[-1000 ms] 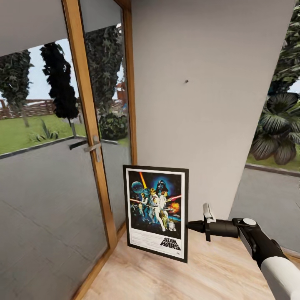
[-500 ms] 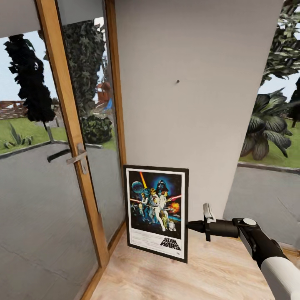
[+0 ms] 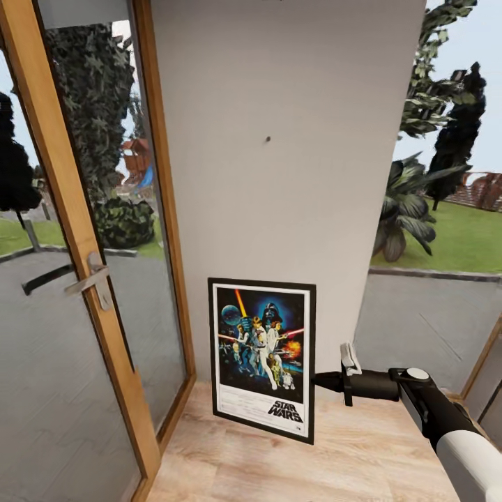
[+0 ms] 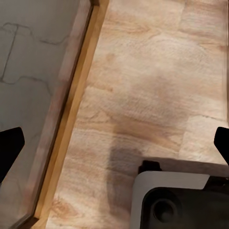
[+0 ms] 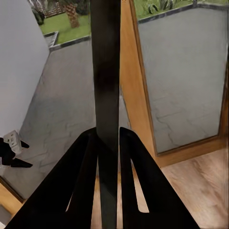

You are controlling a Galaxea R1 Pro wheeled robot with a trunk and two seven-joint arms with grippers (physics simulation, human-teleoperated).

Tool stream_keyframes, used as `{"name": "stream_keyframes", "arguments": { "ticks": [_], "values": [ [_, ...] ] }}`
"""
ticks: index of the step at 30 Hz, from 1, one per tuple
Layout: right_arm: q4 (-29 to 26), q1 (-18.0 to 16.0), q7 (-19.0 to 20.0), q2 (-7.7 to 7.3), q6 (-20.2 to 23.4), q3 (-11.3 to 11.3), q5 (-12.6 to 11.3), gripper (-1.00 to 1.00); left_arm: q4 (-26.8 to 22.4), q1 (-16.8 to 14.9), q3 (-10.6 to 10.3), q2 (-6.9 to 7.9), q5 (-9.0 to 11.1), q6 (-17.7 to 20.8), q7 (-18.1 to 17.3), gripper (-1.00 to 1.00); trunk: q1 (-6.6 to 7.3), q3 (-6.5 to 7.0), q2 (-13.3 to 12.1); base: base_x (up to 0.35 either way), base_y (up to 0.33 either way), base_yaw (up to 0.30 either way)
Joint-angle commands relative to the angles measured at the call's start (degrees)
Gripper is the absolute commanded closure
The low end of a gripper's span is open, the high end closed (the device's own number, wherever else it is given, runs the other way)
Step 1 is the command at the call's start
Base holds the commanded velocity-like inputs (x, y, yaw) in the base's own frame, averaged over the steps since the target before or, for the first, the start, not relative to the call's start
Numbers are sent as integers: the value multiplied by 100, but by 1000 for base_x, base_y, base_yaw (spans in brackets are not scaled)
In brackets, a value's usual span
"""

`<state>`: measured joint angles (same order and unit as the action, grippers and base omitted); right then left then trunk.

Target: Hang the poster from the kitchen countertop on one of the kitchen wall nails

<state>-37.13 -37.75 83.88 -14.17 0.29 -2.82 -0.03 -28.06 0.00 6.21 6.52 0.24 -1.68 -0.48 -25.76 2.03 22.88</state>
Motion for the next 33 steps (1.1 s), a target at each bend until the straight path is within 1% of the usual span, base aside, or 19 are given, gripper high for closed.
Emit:
{"name": "stream_keyframes", "arguments": {
  "ticks": [1, 24, 28, 33],
  "values": [
    [11, -1, 32, 2, 24, -8, -4, 100, 2, 0, 11, -1, 2, -17, -5, -100, -2, 2, 4, 5, 5, -295],
    [22, -2, 35, -1, 24, -15, -8, 100, 2, 0, 11, -1, 2, -12, -5, -100, -2, 97, 4, 0, 0, -292],
    [22, -4, 39, 0, 14, -14, -12, 100, 2, 0, 11, -1, 2, -9, -5, -100, -2, 102, 4, 34, 8, -105],
    [22, -3, 44, 2, 3, -15, -13, 100, 2, 0, 11, -1, 2, -8, -5, -100, -2, 103, 4, 256, 73, -21]
  ]
}}
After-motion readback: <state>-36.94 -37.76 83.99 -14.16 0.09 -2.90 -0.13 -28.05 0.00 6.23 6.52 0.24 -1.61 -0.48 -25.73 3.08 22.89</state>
